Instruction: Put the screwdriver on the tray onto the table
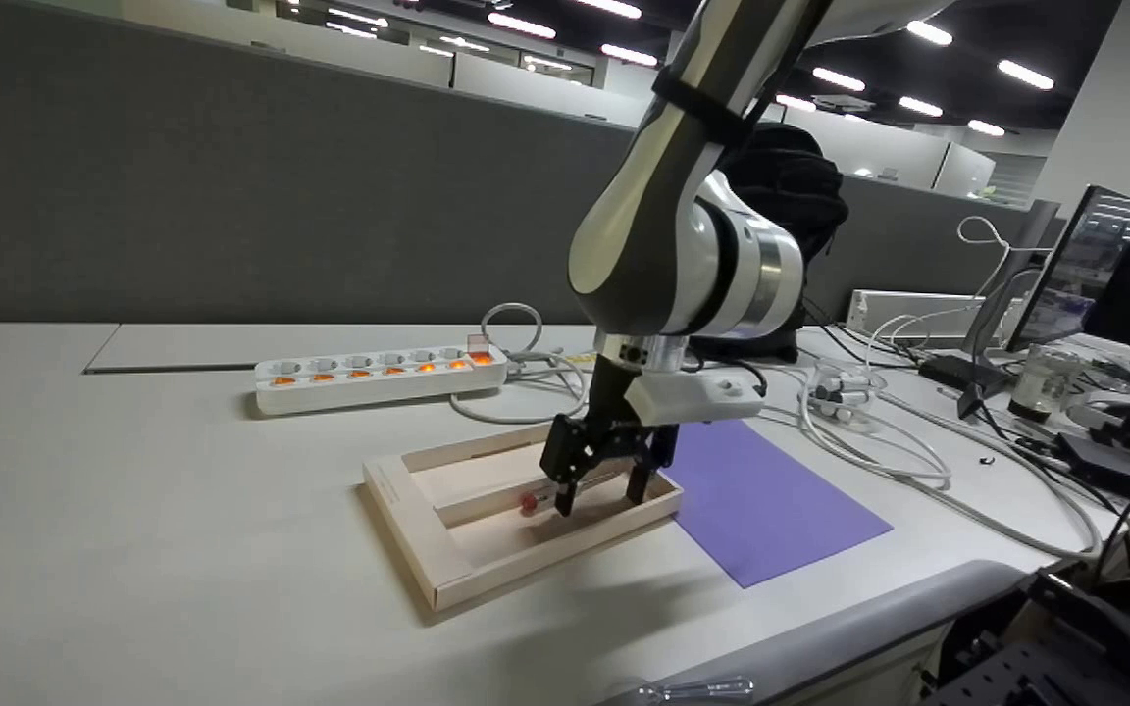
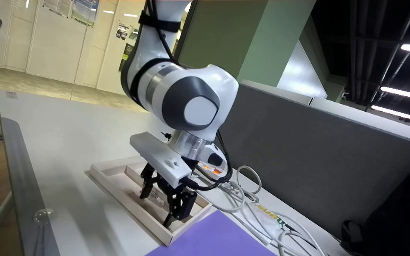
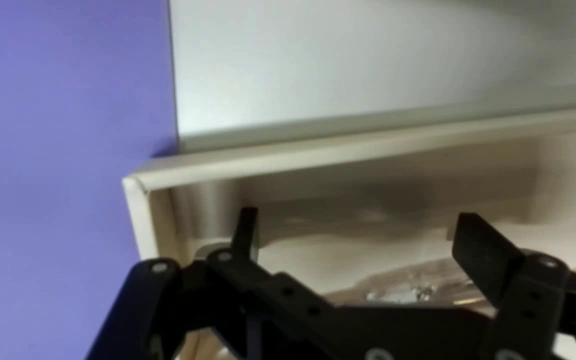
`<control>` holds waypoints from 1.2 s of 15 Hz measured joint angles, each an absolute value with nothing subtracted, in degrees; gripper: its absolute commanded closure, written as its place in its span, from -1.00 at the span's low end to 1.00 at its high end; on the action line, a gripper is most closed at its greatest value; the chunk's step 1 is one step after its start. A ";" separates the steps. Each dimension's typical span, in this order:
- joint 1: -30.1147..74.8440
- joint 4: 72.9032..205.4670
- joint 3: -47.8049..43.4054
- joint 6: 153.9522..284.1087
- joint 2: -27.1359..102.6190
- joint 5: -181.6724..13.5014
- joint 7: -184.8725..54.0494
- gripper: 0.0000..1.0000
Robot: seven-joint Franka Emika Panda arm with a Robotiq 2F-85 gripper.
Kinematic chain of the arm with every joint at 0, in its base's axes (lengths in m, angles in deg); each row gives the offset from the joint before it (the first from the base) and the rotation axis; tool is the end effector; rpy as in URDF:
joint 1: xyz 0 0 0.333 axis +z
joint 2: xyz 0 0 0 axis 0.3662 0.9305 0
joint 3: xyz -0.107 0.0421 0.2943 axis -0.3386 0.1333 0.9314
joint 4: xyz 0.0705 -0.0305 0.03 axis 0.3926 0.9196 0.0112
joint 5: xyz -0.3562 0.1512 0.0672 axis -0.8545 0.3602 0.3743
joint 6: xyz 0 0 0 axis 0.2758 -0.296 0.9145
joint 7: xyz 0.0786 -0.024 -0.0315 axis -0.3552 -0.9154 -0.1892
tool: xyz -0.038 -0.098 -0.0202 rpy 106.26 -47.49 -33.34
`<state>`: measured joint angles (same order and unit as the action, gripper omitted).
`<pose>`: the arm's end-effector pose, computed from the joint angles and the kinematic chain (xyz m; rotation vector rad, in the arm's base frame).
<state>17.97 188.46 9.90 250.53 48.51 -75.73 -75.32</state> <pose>0.4540 0.0387 0.1061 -3.0530 -0.1021 0.0723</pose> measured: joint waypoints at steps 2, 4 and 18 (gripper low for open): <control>15.36 188.11 12.97 246.25 48.31 -73.84 -77.33 -1.00; 13.80 187.90 14.74 243.99 47.81 -72.02 -79.63 -1.00; 30.88 187.81 -4.41 257.33 47.38 -88.81 -74.16 -1.00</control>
